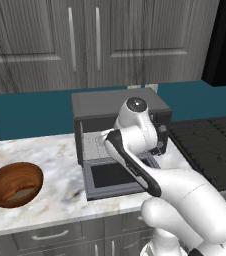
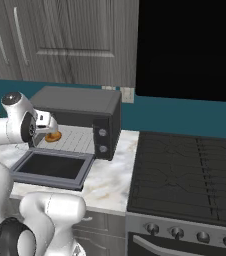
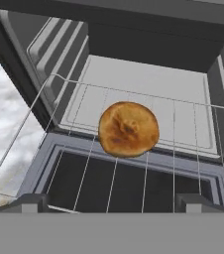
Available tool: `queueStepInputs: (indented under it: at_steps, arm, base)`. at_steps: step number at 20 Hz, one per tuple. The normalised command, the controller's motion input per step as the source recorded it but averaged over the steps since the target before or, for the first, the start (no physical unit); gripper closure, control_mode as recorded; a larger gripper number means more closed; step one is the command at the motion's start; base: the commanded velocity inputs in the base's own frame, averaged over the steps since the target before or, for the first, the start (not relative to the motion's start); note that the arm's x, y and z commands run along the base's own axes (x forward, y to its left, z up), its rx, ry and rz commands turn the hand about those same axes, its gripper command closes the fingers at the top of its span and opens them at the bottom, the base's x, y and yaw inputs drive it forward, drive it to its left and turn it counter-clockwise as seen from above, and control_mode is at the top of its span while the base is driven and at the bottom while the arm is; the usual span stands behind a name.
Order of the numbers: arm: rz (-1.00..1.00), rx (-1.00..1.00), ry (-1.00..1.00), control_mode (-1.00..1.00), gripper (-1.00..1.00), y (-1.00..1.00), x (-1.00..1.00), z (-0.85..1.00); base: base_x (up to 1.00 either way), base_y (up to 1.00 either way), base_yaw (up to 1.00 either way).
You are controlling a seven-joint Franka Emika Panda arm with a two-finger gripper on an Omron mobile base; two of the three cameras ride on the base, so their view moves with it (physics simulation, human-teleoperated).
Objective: Pick up the heated bread from the toaster oven and place it in the bowl. Then move the bread bowl to the dining counter.
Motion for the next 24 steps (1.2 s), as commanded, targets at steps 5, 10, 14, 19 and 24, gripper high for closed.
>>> queueStepInputs:
  at_steps: [5,10,14,19,24]
  arm:
    - [-0.01,0.00,0.09,-1.00,-1.00,0.00,0.39,0.00]
    - [-0.01,0.00,0.05,-1.00,-1.00,0.00,0.36,0.00]
    - [-0.03,0.00,0.00,-1.00,-1.00,0.01,0.27,-0.16]
    - [-0.03,0.00,-0.09,-1.00,-1.00,0.00,0.18,-0.31]
    - [-0.03,0.00,-0.02,-1.00,-1.00,0.00,0.17,-0.30]
  base:
    - [0.00,0.00,0.00]
    - [0.00,0.00,0.00]
    - [0.00,0.00,0.00]
    - [0.00,0.00,0.00]
    - [0.00,0.00,0.00]
